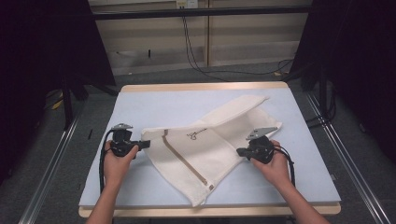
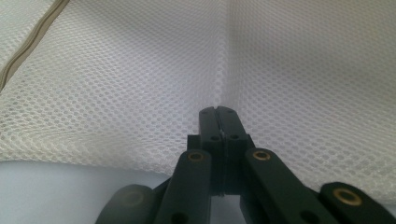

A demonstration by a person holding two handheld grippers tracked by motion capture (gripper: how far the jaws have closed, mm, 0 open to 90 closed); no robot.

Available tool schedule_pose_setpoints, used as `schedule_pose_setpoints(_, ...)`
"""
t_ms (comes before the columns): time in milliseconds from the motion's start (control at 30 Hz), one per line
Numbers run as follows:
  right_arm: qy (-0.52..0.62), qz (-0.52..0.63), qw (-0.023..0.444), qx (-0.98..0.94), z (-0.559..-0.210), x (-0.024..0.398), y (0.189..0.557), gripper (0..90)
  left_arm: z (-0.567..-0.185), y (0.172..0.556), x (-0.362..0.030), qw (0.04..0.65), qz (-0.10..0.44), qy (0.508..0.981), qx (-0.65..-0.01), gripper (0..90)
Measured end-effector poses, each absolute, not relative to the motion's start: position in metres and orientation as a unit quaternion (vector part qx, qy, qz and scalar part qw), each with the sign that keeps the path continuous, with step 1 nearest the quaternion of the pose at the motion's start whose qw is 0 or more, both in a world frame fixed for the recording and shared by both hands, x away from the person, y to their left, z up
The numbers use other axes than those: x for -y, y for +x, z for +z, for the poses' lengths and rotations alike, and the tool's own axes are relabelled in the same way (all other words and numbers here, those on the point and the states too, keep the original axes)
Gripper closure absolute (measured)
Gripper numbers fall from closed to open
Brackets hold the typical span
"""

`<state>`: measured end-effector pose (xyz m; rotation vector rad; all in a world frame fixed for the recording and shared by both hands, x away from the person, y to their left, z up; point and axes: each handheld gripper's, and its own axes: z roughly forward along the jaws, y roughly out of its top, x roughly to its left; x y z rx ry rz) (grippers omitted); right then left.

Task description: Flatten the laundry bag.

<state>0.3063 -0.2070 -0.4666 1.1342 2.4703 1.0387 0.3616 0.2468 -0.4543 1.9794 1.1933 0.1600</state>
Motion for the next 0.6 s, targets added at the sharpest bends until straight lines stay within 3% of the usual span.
schedule_pose_setpoints(600,0.386,0.356,0.113,-0.844,-0.4673,0.2077,0.3060,90.0,-0.4631,0.3651,-0.2500,0.391,0.068,0.776,-0.490,83.5)
